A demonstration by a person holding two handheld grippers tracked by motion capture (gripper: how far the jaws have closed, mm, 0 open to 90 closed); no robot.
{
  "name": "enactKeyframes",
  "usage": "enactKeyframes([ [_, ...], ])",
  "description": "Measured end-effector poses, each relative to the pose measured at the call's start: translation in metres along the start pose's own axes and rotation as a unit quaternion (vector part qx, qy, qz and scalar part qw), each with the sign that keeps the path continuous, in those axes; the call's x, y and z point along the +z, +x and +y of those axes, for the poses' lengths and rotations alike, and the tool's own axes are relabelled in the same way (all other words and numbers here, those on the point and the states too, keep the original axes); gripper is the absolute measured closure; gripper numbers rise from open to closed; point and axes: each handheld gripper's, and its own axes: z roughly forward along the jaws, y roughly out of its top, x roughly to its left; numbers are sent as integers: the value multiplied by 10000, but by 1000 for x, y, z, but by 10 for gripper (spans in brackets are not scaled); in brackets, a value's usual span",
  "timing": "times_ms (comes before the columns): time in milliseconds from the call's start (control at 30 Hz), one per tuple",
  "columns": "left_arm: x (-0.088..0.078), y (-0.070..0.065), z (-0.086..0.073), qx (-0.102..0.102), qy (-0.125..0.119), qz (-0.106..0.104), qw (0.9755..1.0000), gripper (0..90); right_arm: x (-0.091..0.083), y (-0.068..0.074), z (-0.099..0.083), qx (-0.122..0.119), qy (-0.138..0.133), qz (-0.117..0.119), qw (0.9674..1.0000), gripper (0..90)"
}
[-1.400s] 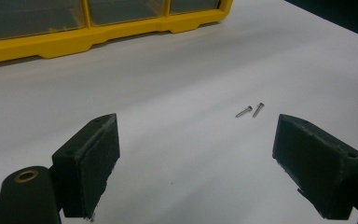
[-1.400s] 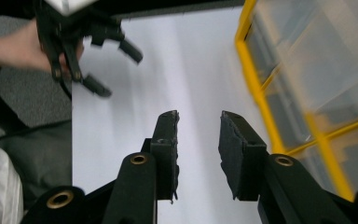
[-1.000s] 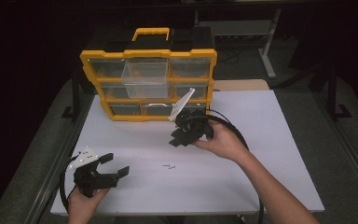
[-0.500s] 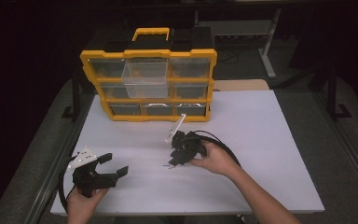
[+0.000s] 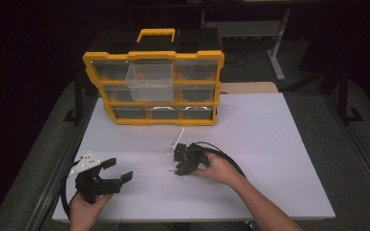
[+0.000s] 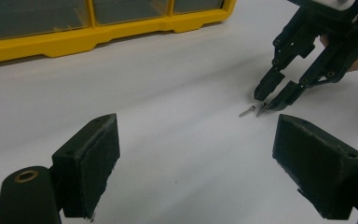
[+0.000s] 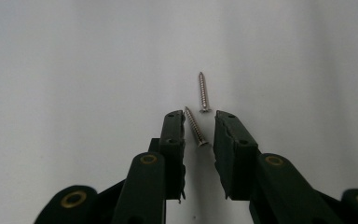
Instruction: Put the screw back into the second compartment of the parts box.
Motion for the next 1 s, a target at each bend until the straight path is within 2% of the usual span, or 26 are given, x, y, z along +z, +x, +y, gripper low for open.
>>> enactKeyframes([
  [200,1,0,0,-10,-19,-2,10000,144,2,2,1,-137,72,-161,9998,770],
  [333,1,-1,0,-16,-30,-1,10000,144,3,7,3,-346,188,-337,9987,803],
  [433,1,-1,0,-18,-21,4,10000,144,4,11,5,-426,218,-368,9982,830],
  [1000,-1,1,-1,-50,-28,17,10000,144,3,4,5,-200,215,-141,9995,847],
])
